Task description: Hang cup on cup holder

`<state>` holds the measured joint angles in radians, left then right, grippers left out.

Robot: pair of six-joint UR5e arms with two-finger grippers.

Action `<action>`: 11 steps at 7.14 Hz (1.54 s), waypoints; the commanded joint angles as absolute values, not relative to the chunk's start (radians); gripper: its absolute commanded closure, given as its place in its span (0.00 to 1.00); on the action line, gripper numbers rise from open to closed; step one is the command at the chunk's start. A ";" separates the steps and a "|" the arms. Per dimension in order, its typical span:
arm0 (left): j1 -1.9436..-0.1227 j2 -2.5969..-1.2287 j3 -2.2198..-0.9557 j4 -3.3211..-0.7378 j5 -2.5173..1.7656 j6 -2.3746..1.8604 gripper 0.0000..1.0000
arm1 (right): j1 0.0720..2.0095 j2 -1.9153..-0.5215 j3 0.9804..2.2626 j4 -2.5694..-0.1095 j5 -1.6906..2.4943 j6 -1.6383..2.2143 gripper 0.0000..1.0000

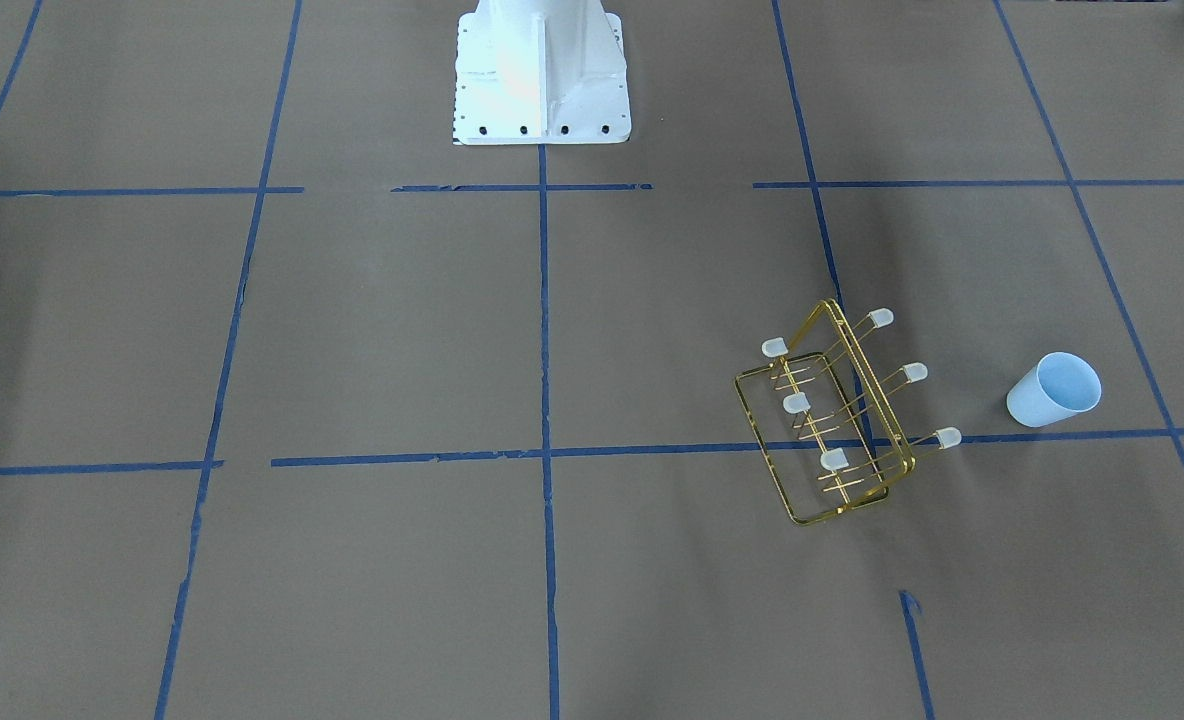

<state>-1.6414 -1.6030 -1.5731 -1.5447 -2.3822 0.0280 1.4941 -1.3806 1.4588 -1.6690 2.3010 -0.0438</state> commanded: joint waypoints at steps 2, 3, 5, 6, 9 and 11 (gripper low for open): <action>-1.640 -1.603 -1.572 -1.546 -2.381 0.026 0.00 | 1.494 -1.381 1.459 -1.669 2.301 -0.044 0.00; -1.640 -1.603 -1.571 -1.546 -2.381 0.023 0.00 | 1.494 -1.381 1.459 -1.669 2.301 -0.044 0.00; -1.637 -1.606 -1.571 -1.546 -2.381 0.020 0.00 | 1.494 -1.381 1.459 -1.669 2.301 -0.044 0.00; -1.637 -1.605 -1.574 -1.540 -2.382 0.020 0.00 | 1.494 -1.381 1.459 -1.669 2.301 -0.044 0.00; -1.637 -1.615 -1.574 -1.540 -2.384 0.015 0.00 | 1.494 -1.381 1.459 -1.669 2.301 -0.044 0.00; -1.635 -1.632 -1.578 -1.555 -2.384 0.018 0.00 | 1.494 -1.381 1.459 -1.669 2.301 -0.043 0.00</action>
